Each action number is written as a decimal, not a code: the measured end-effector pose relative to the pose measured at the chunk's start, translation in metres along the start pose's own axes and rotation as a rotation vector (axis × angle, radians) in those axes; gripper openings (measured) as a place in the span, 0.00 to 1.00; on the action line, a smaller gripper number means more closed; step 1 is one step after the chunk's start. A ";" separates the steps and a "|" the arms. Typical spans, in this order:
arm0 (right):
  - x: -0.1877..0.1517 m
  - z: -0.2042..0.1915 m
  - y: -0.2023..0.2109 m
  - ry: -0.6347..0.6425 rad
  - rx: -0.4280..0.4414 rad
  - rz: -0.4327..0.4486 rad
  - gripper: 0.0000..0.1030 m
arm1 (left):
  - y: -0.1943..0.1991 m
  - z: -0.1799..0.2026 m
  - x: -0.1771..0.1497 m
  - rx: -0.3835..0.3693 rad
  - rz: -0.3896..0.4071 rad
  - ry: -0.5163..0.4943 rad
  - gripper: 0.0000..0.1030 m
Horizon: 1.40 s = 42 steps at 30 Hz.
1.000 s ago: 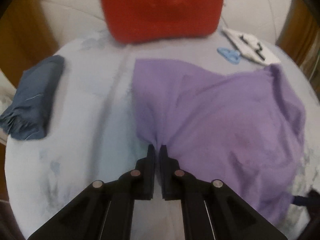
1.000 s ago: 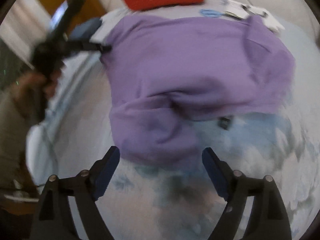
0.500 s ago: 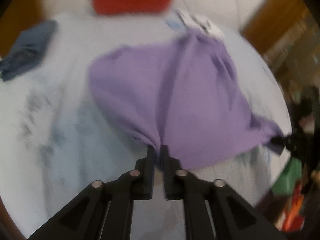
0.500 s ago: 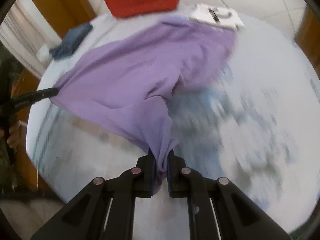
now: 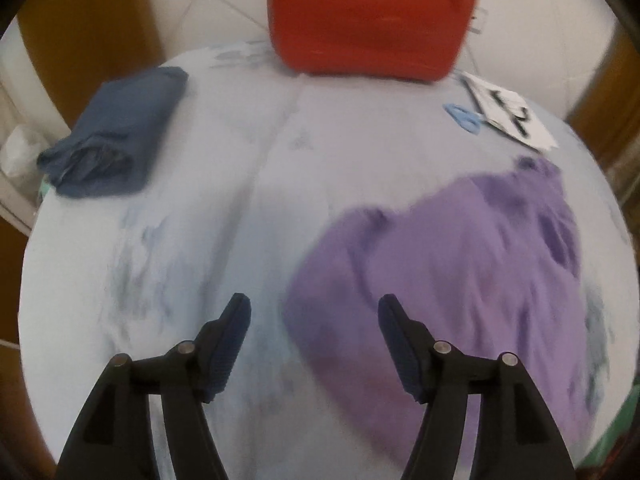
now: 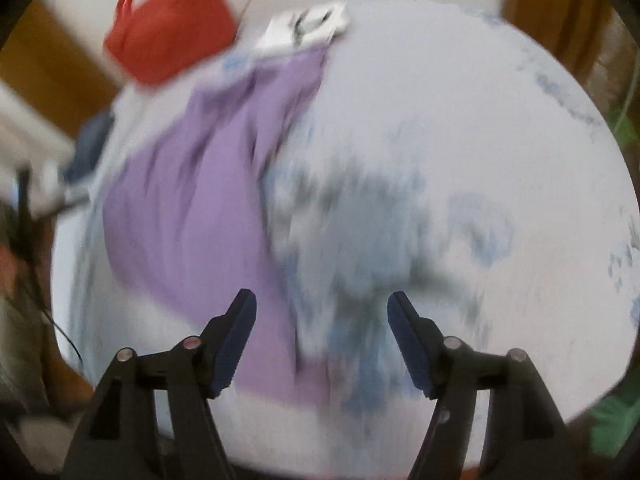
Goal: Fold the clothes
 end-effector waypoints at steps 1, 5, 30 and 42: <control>0.018 0.001 -0.009 -0.027 0.021 0.014 0.66 | -0.009 0.003 0.009 0.004 -0.005 -0.005 0.64; 0.078 -0.002 -0.054 -0.096 0.095 0.032 0.66 | -0.044 0.017 0.036 0.010 -0.039 -0.024 0.64; 0.048 -0.026 -0.057 0.151 0.030 -0.028 0.04 | 0.028 0.010 -0.073 -0.078 -0.073 -0.141 0.08; -0.017 0.031 -0.031 0.022 -0.011 -0.113 0.63 | 0.055 0.021 -0.061 -0.107 0.005 -0.133 0.65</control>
Point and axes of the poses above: each gripper's, at about its wrist camera, not at the fingertips, and y roughly against the way its jaws point, z to its right, x to its top, the point moved 2 cm from there along -y, roughly the way its jaws point, and after that the axes turned 2 degrees about x, right-handed, at the moved point
